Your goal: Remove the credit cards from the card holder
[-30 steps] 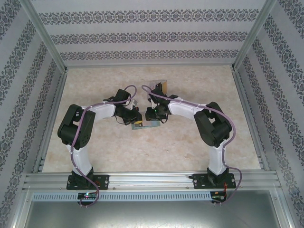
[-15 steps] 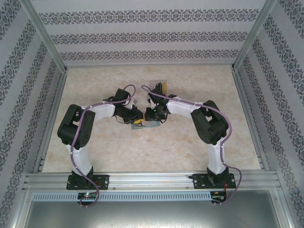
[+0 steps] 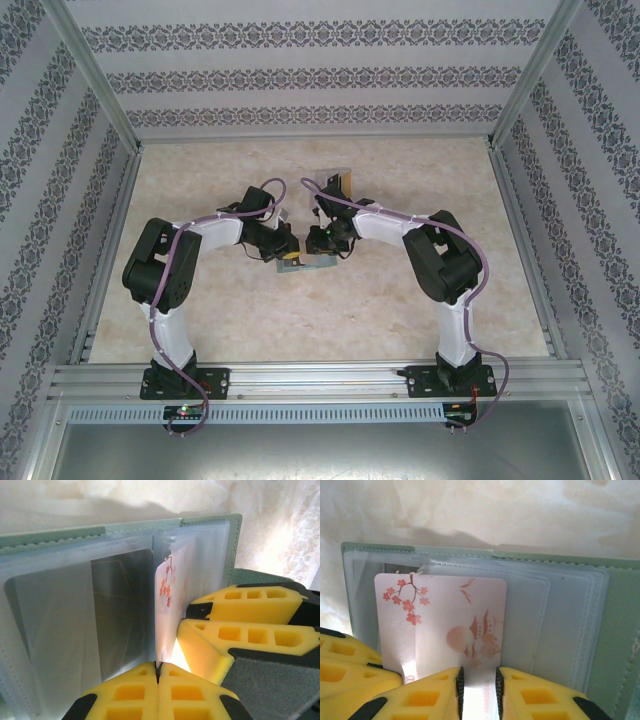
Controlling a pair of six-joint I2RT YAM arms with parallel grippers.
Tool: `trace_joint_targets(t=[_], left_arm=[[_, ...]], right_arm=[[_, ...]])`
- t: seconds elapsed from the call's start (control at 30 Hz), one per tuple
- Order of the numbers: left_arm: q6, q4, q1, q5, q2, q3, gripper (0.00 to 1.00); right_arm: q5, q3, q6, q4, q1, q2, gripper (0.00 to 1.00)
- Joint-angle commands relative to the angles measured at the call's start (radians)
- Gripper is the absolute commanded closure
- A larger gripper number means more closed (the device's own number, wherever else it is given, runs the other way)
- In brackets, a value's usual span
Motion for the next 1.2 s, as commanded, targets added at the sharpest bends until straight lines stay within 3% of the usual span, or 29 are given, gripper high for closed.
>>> trace_joint_targets(t=[0.0, 0.27, 0.4, 0.53, 0.73, 0.97, 1.17], left_arm=[[0.076, -0.118, 0.012, -0.056, -0.042, 0.032, 1.00], [0.164, -0.296, 0.012, -0.178, -0.175, 0.034, 1.00], [0.193, -0.343, 0.012, -0.203, -0.247, 0.048, 1.00], [0.192, -0.263, 0.014, -0.132, -0.332, 0.017, 1.00], [0.090, -0.106, 0.020, 0.042, -0.376, 0.024, 1.00], [-0.084, 0.114, 0.025, 0.172, -0.399, 0.027, 1.00], [-0.162, 0.228, 0.038, 0.227, -0.385, 0.024, 1.00]], right_arm=[[0.001, -0.040, 0.009, -0.009, -0.018, 0.002, 0.73], [-0.120, -0.062, 0.002, 0.075, -0.048, -0.060, 0.67], [-0.196, -0.067, 0.003, 0.136, -0.052, -0.151, 0.59], [-0.237, -0.135, 0.097, 0.254, -0.076, -0.276, 0.43], [-0.296, -0.225, 0.190, 0.353, -0.129, -0.406, 0.32], [-0.458, -0.335, 0.388, 0.616, -0.202, -0.468, 0.29], [-0.541, -0.324, 0.417, 0.669, -0.211, -0.468, 0.29]])
